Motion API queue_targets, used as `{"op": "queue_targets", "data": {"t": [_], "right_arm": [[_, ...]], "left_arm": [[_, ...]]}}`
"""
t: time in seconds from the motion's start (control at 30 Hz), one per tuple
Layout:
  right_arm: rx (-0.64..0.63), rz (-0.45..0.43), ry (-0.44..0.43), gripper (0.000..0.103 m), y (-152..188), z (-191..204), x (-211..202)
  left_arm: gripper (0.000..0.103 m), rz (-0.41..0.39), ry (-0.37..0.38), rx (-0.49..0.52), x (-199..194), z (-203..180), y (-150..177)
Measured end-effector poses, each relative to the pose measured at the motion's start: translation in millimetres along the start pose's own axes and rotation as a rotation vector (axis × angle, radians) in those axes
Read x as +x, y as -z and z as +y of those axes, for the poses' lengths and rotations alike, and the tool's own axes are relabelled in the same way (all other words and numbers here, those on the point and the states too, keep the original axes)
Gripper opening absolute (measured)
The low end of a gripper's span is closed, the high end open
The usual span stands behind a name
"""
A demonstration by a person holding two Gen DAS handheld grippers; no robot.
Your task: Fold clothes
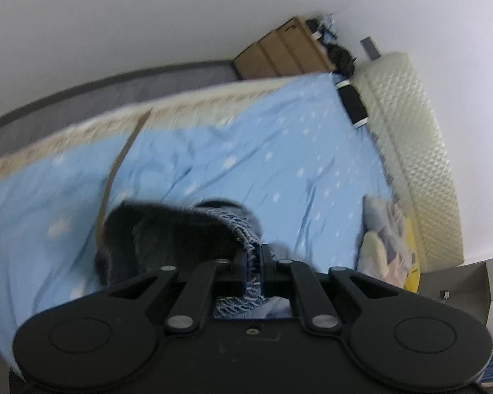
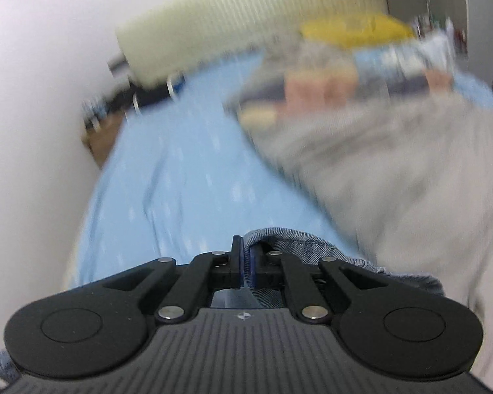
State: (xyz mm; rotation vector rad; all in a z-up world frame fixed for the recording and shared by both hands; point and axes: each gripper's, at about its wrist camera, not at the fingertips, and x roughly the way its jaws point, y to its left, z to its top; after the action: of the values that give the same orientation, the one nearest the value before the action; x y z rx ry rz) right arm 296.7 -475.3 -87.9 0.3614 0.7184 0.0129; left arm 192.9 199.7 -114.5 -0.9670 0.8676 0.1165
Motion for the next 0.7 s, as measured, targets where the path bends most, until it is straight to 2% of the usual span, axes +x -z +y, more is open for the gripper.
{"op": "queue_targets", "data": {"t": [0.17,0.3,0.43,0.7], "right_arm": [[-0.071,-0.133,0.024,0.003,-79.8,24.0,19.5],[-0.102,-0.152,0.095,0.003,-119.9,34.6,63.2],[-0.097,-0.12,0.174,0.003,-133.4,35.6,117.3],[-0.079,-0.037,0.279,0.006,-124.8,28.2,188.2]], "left_arm": [[0.005,-0.03,0.013,0.023,42.1,-26.4,-60.0],[0.005,-0.047,0.001,0.006,88.3,-41.2,-106.1],[0.005,-0.055,-0.027,-0.023,129.4,-52.2,-143.1],[0.007,-0.006,-0.111,0.057,204.2,-79.7,-184.3]]}}
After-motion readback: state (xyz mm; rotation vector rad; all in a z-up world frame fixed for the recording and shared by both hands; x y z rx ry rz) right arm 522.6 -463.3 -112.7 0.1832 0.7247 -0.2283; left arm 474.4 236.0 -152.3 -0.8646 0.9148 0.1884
